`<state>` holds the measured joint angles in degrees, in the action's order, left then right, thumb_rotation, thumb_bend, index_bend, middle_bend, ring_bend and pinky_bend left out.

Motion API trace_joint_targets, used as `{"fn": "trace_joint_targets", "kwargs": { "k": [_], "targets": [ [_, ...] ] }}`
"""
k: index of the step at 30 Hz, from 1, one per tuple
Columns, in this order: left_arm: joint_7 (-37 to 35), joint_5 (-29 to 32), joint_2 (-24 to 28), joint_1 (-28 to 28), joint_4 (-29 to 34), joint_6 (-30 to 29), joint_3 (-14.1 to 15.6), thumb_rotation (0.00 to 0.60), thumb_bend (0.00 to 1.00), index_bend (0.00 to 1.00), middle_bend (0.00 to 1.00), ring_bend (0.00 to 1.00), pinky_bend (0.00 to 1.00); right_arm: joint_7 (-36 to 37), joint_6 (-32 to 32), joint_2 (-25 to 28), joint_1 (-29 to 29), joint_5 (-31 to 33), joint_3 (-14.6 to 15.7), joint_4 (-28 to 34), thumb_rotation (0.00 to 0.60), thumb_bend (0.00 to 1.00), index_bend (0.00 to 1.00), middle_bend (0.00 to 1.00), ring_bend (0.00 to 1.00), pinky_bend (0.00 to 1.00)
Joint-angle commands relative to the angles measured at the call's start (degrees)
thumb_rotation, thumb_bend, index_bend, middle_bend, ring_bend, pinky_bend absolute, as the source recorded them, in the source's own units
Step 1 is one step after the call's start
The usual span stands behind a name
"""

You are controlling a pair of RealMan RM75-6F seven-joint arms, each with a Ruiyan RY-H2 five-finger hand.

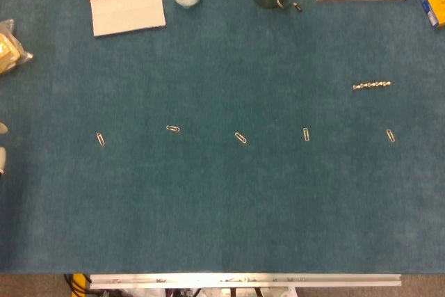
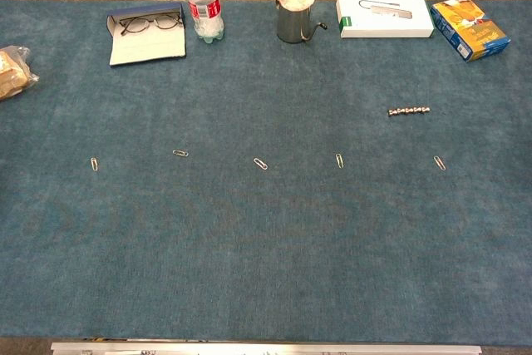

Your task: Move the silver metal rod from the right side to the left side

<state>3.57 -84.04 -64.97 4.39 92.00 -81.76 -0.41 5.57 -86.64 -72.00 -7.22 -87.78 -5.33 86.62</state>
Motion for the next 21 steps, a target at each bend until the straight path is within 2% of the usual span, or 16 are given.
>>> {"fn": "trace_joint_targets", "kwargs": {
  "k": [1, 11, 14, 18, 21],
  "targets": [
    [-0.2, -0.11, 0.19, 0.12, 0.09, 0.27, 0.12, 0.6, 0.41, 0.38, 0.26, 0.12, 0.13, 0.0, 0.06, -0.01, -0.01, 0.04, 0.02, -0.04, 0.6, 0.25, 0.44, 0.34, 0.34, 0.51],
    [-0.49, 0.0, 0.22, 0.11, 0.1, 0.6, 0.33, 0.6, 0.41, 0.38, 0.26, 0.12, 0.13, -0.12, 0.9, 0.03, -0.43, 0.73, -0.36, -0.36, 0.6, 0.25, 0.44, 0.34, 0.34, 0.49],
    [-0.56, 0.06, 0.24, 0.01, 0.08, 0.59, 0.42, 0.6, 0.41, 0.38, 0.26, 0.12, 0.13, -0.12, 1.9, 0.32, -0.88, 0.96, -0.36, -0.16, 0.6, 0.25, 0.44, 0.34, 0.3, 0.38],
    [-0.76, 0.24, 0.22, -0.07, -0.06, 0.76, 0.52, 0.6, 0.41, 0.38, 0.26, 0.12, 0.13, -0.95, 3.27, 0.38, -1.58, 1.67, -0.64, -0.36, 0.6, 0.24, 0.44, 0.29, 0.2, 0.24],
    [-1.0, 0.38, 0.13, -0.08, -0.28, 0.99, 0.6, 0.6, 0.41, 0.38, 0.26, 0.12, 0.13, -1.74, 4.46, 0.14, -2.21, 2.57, -1.01, -0.67, 0.6, 0.24, 0.44, 0.24, 0.15, 0.19]
  ]
}}
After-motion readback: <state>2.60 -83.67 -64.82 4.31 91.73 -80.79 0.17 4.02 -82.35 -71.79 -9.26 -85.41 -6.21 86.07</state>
